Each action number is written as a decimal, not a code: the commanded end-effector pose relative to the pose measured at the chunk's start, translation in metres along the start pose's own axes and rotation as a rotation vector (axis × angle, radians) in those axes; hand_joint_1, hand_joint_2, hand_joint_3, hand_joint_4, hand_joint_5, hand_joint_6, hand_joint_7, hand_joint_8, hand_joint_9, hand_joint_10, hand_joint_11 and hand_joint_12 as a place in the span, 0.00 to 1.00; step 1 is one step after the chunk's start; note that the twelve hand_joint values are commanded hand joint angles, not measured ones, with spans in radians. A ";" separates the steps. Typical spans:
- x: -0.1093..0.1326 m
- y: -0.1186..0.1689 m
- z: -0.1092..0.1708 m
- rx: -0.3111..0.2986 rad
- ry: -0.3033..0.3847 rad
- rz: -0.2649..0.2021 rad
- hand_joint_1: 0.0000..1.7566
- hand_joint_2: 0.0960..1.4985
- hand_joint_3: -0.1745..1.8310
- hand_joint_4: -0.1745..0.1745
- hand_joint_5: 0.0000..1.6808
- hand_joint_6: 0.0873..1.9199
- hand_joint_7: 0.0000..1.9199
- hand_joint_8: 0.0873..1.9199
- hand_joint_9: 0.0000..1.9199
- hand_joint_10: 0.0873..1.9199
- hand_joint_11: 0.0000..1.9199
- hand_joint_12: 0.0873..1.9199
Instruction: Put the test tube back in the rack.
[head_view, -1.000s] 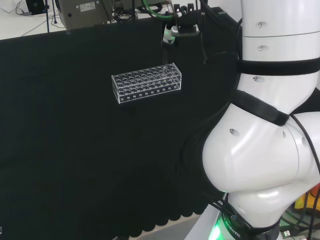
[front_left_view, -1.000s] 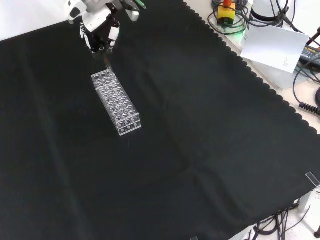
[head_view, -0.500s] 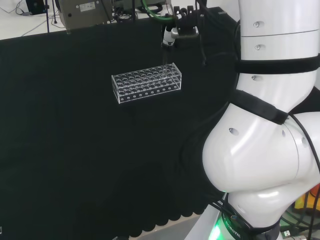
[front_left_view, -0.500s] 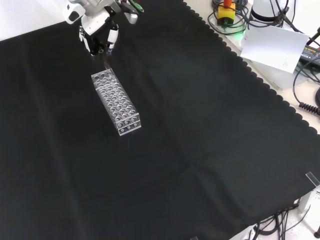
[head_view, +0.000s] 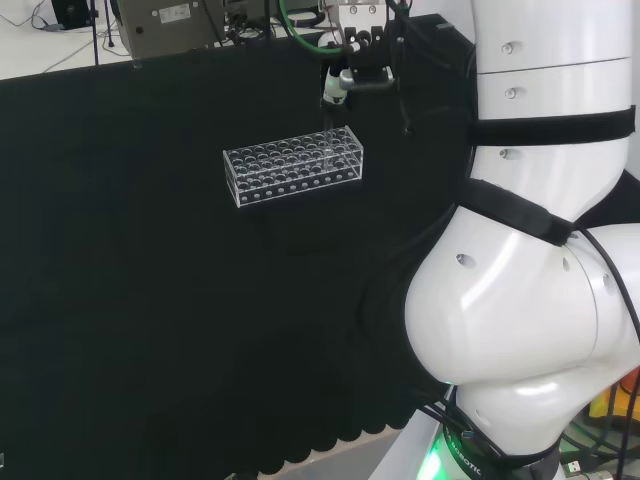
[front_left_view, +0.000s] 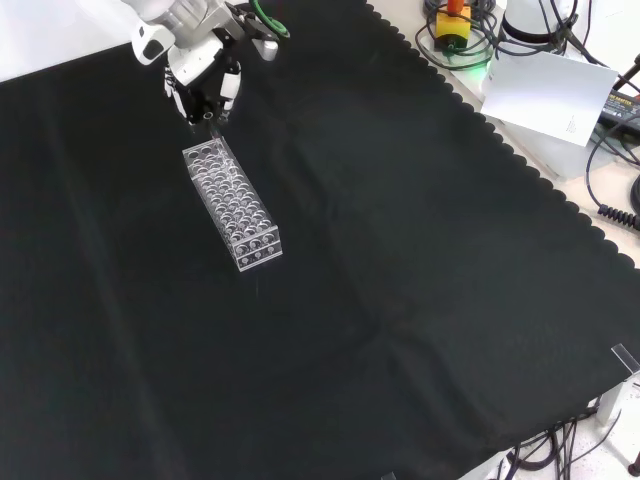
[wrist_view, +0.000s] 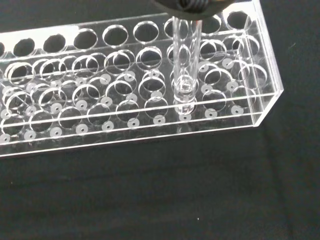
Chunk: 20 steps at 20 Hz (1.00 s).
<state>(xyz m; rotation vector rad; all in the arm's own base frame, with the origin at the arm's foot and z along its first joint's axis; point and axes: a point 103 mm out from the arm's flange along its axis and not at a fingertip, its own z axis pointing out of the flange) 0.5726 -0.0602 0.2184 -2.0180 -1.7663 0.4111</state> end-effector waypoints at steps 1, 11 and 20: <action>0.001 0.002 0.008 0.012 0.008 -0.002 0.81 0.67 0.00 0.00 0.79 0.13 0.72 0.34 0.76 0.00 0.38 0.60; 0.006 0.008 0.027 0.043 0.027 -0.007 0.81 0.67 0.00 0.00 0.79 0.13 0.72 0.34 0.76 0.00 0.38 0.60; 0.006 0.008 0.030 0.053 0.034 -0.011 0.81 0.67 0.00 0.00 0.79 0.13 0.72 0.34 0.76 0.00 0.38 0.60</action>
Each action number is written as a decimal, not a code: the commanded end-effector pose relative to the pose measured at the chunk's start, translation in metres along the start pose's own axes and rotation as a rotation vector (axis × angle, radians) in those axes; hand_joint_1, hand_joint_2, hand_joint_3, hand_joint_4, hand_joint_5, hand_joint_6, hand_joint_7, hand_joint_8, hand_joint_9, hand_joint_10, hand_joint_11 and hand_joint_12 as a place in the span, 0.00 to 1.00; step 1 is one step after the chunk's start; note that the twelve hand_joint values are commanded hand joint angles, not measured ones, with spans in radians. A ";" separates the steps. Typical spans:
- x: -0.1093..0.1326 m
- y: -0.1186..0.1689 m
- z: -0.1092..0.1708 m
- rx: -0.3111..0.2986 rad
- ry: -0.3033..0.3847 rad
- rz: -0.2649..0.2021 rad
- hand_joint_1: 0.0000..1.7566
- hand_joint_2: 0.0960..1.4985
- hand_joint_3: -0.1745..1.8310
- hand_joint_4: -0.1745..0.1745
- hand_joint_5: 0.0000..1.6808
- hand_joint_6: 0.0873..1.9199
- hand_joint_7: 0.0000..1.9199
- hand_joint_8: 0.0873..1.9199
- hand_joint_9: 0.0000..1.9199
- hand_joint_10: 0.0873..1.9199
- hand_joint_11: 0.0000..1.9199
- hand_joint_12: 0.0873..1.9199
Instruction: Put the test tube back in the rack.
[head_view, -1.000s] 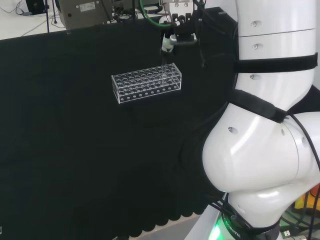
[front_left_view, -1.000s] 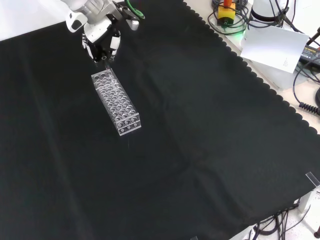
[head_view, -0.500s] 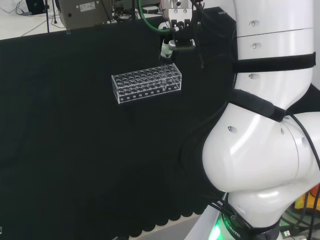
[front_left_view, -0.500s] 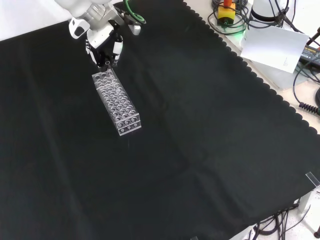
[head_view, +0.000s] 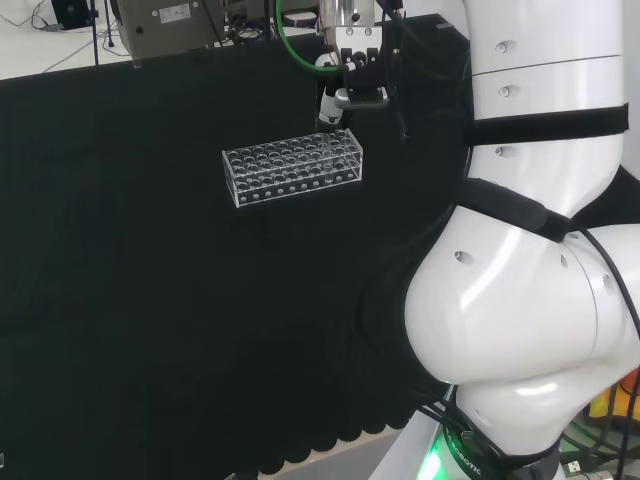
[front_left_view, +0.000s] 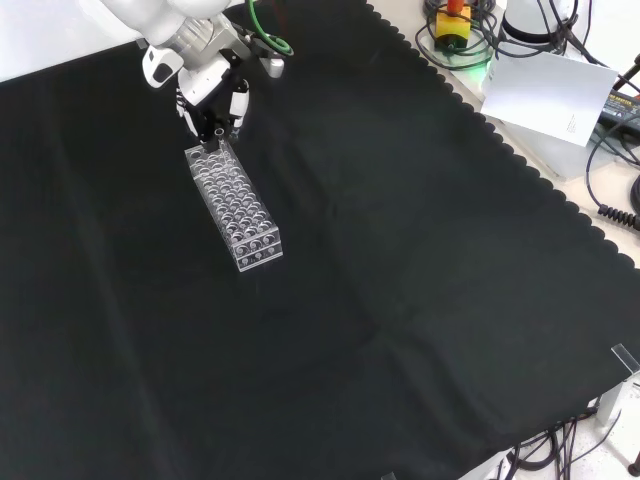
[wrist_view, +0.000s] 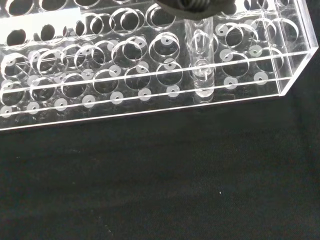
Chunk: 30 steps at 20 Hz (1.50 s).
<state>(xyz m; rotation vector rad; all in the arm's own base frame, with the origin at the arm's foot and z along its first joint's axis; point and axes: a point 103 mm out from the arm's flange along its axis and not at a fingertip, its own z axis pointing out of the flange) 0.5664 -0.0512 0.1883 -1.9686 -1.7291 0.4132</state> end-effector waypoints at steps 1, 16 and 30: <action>0.000 0.000 0.000 -0.003 0.006 0.001 0.81 0.67 0.00 0.00 0.79 0.13 0.72 0.34 0.76 0.00 0.38 0.60; -0.002 -0.011 -0.010 -0.020 0.097 -0.084 0.64 0.59 0.00 0.42 0.33 0.42 0.31 0.46 0.56 0.00 0.15 0.74; 0.006 -0.059 -0.092 -0.218 0.086 -0.149 0.58 0.57 0.00 0.51 0.16 0.26 0.11 0.46 0.35 0.00 0.00 0.79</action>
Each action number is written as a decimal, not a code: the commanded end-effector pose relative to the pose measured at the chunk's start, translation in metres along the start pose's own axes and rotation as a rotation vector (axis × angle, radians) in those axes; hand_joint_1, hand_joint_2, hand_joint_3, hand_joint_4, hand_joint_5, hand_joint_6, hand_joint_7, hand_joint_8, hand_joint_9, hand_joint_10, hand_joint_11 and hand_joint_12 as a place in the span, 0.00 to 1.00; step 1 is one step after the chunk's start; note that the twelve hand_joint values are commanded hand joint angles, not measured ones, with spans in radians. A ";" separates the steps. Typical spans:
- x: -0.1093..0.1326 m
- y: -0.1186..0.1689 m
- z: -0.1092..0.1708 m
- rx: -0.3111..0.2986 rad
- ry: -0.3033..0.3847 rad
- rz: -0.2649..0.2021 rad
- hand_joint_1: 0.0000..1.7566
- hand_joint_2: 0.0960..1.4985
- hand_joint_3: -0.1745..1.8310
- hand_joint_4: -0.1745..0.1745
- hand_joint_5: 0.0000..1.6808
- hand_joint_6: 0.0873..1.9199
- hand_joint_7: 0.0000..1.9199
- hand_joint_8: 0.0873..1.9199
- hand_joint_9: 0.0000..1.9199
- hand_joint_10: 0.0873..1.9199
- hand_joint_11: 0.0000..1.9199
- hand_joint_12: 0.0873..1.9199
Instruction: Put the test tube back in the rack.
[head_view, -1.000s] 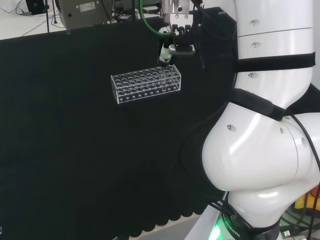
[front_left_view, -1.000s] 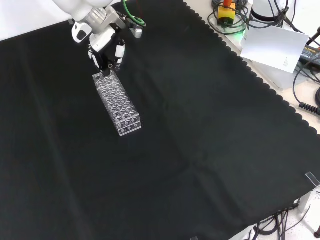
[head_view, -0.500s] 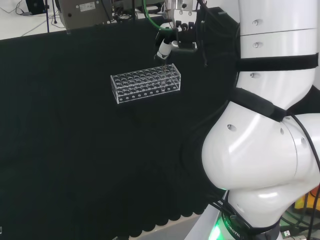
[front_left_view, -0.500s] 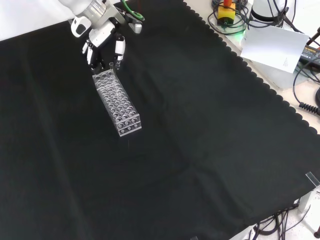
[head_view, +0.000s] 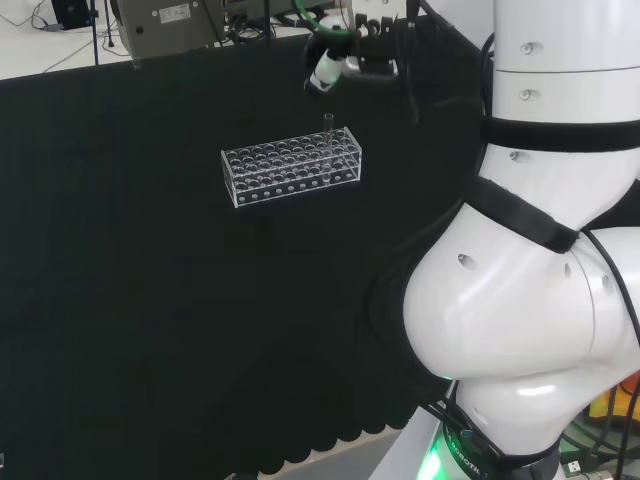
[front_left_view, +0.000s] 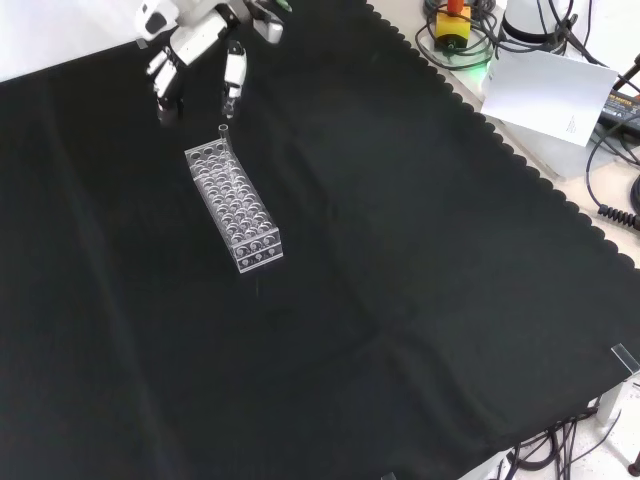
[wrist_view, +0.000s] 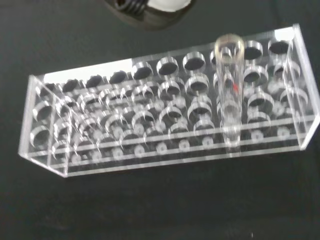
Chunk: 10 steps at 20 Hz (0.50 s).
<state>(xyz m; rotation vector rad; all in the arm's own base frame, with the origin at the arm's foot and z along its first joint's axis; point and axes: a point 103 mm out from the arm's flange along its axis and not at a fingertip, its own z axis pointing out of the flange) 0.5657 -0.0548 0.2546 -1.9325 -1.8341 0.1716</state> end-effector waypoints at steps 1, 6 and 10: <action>0.012 -0.021 -0.046 -0.101 -0.016 -0.049 0.58 0.57 0.00 0.51 0.16 0.25 0.11 0.46 0.35 0.00 0.00 0.79; 0.022 -0.036 -0.076 -0.147 -0.036 -0.067 0.57 0.57 0.00 0.52 0.16 0.23 0.10 0.45 0.33 0.00 0.00 0.79; 0.031 -0.045 -0.090 -0.161 -0.051 -0.073 0.57 0.57 0.00 0.53 0.15 0.23 0.10 0.45 0.33 0.00 0.00 0.78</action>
